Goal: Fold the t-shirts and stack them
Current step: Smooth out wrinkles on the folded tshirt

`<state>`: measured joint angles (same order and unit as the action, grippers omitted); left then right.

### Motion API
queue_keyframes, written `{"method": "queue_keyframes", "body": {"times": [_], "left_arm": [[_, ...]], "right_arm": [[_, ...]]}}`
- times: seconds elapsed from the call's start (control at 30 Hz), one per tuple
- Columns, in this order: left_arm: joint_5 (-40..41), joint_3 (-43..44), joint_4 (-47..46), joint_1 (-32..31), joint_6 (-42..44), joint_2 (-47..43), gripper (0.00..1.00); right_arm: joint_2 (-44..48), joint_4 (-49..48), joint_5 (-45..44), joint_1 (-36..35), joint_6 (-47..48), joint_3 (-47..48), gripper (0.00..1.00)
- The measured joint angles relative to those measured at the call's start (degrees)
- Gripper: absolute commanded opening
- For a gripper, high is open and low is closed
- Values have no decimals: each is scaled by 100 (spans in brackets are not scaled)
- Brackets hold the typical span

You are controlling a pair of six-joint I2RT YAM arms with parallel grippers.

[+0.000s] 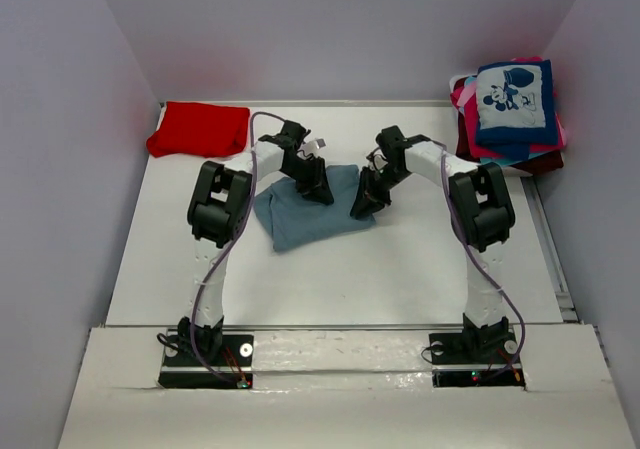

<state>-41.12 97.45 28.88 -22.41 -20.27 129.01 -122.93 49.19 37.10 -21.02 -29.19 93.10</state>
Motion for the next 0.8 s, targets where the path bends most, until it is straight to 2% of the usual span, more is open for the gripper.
{"method": "queue_keyframes", "body": {"times": [0.47,0.8], "left_arm": [[321,295,343,-31,-149,157,33],[605,382,551,24,-295,166,33]], "right_arm": [[-33,-81,282,-278,-111,4,32],[-264,-352,520,-409,-192,-413,32]]}}
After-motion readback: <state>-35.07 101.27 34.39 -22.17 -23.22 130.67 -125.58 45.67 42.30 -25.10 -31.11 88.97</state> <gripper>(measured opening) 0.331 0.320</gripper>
